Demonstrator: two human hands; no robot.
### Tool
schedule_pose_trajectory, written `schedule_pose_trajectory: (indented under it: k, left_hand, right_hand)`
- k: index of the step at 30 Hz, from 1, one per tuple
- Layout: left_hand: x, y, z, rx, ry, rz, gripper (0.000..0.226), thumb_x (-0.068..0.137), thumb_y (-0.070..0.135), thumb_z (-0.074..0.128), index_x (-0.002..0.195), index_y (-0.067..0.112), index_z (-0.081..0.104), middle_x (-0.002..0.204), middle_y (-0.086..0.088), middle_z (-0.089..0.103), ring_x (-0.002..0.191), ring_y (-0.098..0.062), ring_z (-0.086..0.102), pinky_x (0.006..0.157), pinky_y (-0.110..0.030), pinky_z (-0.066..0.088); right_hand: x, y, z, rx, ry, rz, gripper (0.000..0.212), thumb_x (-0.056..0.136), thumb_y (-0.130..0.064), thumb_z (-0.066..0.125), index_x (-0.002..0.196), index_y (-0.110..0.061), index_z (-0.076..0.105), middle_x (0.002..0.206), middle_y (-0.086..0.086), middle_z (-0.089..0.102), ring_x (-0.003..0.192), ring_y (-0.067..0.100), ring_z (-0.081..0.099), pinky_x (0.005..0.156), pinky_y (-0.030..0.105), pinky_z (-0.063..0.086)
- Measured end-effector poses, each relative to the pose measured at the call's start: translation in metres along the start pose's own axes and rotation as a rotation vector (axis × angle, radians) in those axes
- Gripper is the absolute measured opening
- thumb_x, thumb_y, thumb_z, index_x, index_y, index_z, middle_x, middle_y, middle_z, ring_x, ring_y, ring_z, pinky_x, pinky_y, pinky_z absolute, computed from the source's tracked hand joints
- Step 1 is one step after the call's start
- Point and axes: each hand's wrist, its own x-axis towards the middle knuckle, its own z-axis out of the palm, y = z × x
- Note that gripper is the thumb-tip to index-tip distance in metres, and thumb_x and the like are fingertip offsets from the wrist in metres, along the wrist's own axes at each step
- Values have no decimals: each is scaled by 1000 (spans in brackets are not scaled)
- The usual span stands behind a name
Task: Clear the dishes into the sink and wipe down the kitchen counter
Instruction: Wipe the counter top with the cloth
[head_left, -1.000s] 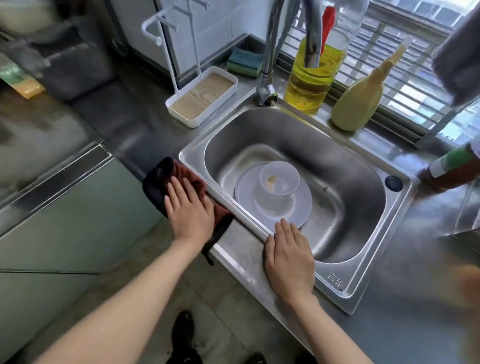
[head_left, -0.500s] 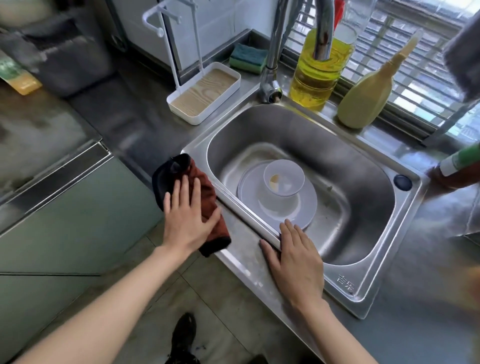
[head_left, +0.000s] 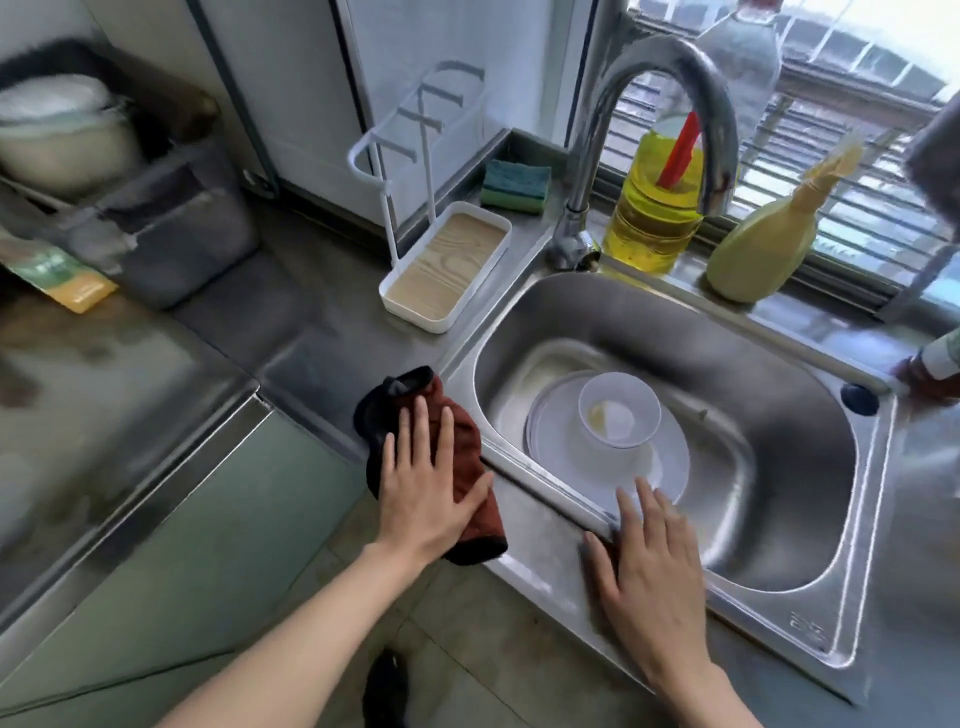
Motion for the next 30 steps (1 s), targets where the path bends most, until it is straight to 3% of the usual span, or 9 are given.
schedule_pose_trajectory:
  k: [3, 8, 11, 15, 17, 21, 23, 25, 30]
  left_hand:
    - [32, -50, -9, 18, 9, 16, 82, 89, 64, 2, 145, 7, 20, 151, -21, 20, 139, -37, 22, 109, -51, 22]
    - [76, -112, -26, 24, -2, 31, 80, 88, 59, -6, 144, 11, 25, 151, -17, 22, 140, -33, 20, 111, -48, 19]
    - [66, -112, -27, 63, 1, 175, 67, 94, 52, 5, 142, 13, 32, 148, -16, 31, 136, -34, 31, 108, -49, 28]
    - [54, -130, -26, 78, -36, 500, 60, 95, 53, 15, 146, 23, 21, 152, -7, 22, 139, -26, 23, 110, -41, 16]
    - [75, -145, -27, 118, -32, 561, 59, 94, 54, 19, 145, 25, 23, 152, -5, 24, 138, -25, 23, 109, -40, 16]
    - [124, -157, -33, 71, -30, 205, 72, 86, 61, 12, 146, 23, 19, 153, -8, 16, 141, -29, 19, 113, -43, 14]
    - [124, -149, -33, 76, -3, 132, 69, 86, 56, 20, 144, 19, 26, 151, -13, 23, 139, -33, 24, 110, -50, 21]
    - [108, -142, -31, 79, 2, 238, 65, 89, 54, 25, 143, 18, 31, 149, -16, 30, 136, -35, 31, 108, -51, 26]
    - [98, -164, -31, 96, -22, 606, 62, 90, 58, 25, 144, 27, 24, 152, -6, 24, 139, -26, 23, 111, -42, 17]
  right_hand:
    - [34, -79, 10, 121, 62, -28, 56, 93, -47, 31, 132, -10, 43, 140, 16, 45, 130, 28, 32, 105, 40, 22]
    - [80, -148, 41, 69, -45, -87, 53, 96, -40, 30, 137, -10, 45, 147, 7, 40, 135, 24, 38, 107, 38, 22]
    - [81, -148, 51, -19, -84, -83, 52, 96, -39, 30, 138, -12, 45, 147, 4, 39, 135, 21, 39, 107, 37, 22]
    - [81, -150, 44, -3, -89, -71, 52, 96, -39, 28, 139, -15, 45, 146, 1, 39, 135, 18, 38, 108, 34, 23]
    - [81, -151, 44, -12, -90, -70, 52, 96, -39, 28, 138, -15, 45, 146, 1, 40, 135, 18, 36, 111, 34, 20]
    - [82, -149, 46, -18, -83, -63, 51, 96, -39, 27, 135, -15, 49, 144, 0, 44, 133, 20, 41, 111, 35, 19]
    - [83, -149, 47, -16, -87, -63, 51, 95, -39, 29, 135, -16, 49, 144, 0, 44, 132, 20, 42, 110, 35, 20]
    - [82, -150, 47, -7, -88, -61, 51, 94, -39, 30, 136, -17, 48, 145, -1, 43, 133, 20, 42, 109, 35, 21]
    - [83, -151, 46, -3, -97, -46, 52, 93, -41, 31, 137, -18, 47, 146, -2, 41, 133, 19, 41, 108, 33, 22]
